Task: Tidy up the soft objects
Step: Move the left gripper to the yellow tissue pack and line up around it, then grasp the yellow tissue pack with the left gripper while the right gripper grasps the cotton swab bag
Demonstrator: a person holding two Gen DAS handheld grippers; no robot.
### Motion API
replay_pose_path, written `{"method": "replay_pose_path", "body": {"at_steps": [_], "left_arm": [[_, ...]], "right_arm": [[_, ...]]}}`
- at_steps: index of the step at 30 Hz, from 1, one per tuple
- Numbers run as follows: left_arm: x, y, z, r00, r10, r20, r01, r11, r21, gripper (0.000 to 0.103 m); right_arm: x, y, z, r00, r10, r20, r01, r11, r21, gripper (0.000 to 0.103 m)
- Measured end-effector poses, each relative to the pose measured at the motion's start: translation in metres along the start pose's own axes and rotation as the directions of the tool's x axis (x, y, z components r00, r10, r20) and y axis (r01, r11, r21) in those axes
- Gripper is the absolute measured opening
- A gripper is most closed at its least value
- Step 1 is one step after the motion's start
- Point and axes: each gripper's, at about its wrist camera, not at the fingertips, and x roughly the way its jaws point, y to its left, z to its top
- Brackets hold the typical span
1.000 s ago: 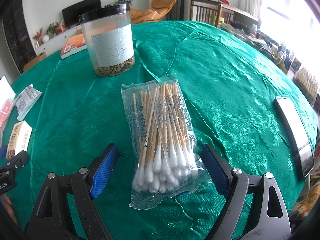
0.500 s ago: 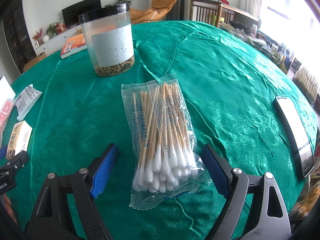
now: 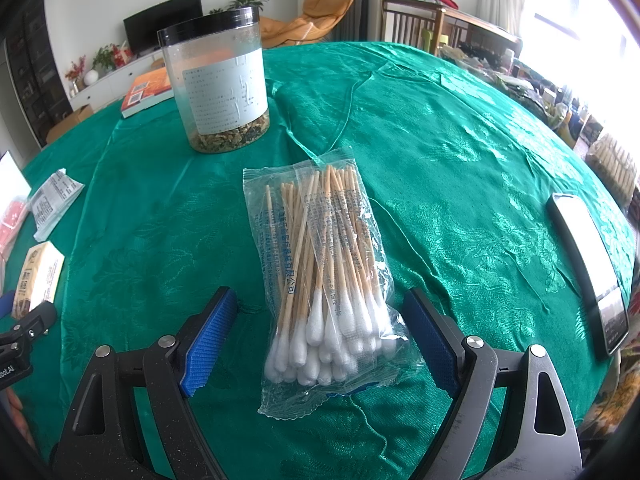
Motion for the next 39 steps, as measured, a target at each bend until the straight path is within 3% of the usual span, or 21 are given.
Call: {"method": "replay_pose_path", "body": {"at_steps": [7,9,12,15,17,21,24,26,27,30,33,39], "left_arm": [[-0.002,-0.001,-0.001,1.000,0.000,-0.004,0.000,1.000,0.009,0.103],[-0.003,-0.001,0.001,0.999,-0.019,-0.035,0.020,0.999,0.037,0.103],[-0.009,0.001,0.000,0.994,-0.060,-0.090,0.064,0.997,0.047,0.103],[-0.019,0.003,-0.002,0.989,-0.117,-0.093,0.121,0.992,0.034,0.103],[-0.019,-0.001,-0.001,0.991,-0.101,-0.093,0.106,0.993,0.054,0.103],[-0.021,-0.015,0.005,0.993,-0.086,-0.087,0.094,0.991,0.091,0.103],[-0.018,-0.025,0.009,0.995,-0.051,-0.089,0.062,0.991,0.119,0.101],[-0.015,-0.027,0.010,0.995,-0.031,-0.093,0.042,0.991,0.126,0.062],[-0.013,-0.026,0.011,0.994,-0.037,-0.107,0.050,0.992,0.119,0.056],[-0.018,-0.020,0.017,0.995,-0.073,-0.074,0.079,0.994,0.075,0.056],[-0.023,-0.014,0.032,0.996,-0.088,-0.031,0.089,0.995,0.034,0.056],[-0.036,-0.004,0.054,0.994,-0.108,0.008,0.108,0.994,-0.012,0.056]], "right_arm": [[0.000,0.000,0.000,1.000,0.000,0.000,0.000,1.000,0.000,0.088],[0.000,-0.001,0.000,1.000,0.008,-0.001,-0.008,1.000,0.005,0.088],[-0.004,-0.011,0.001,0.997,0.071,0.012,-0.072,0.996,0.062,0.087],[-0.006,-0.023,0.002,0.990,0.140,0.022,-0.142,0.982,0.126,0.086],[-0.005,-0.020,0.005,0.990,0.143,-0.012,-0.141,0.986,0.094,0.086],[0.004,-0.002,0.016,0.987,0.073,-0.140,-0.089,0.990,-0.107,0.086],[0.006,-0.001,0.024,0.988,0.054,-0.142,-0.077,0.984,-0.161,0.086],[0.006,-0.008,0.031,0.984,0.127,-0.124,-0.145,0.978,-0.148,0.073],[0.009,-0.011,0.035,0.979,0.149,-0.142,-0.168,0.976,-0.135,0.034],[0.013,-0.027,0.055,0.969,0.181,-0.168,-0.194,0.979,-0.063,0.032],[0.020,-0.041,0.088,0.981,0.154,-0.122,-0.159,0.987,-0.036,0.032],[0.072,-0.050,0.133,0.980,0.155,-0.128,-0.151,0.988,0.041,0.032]]}}
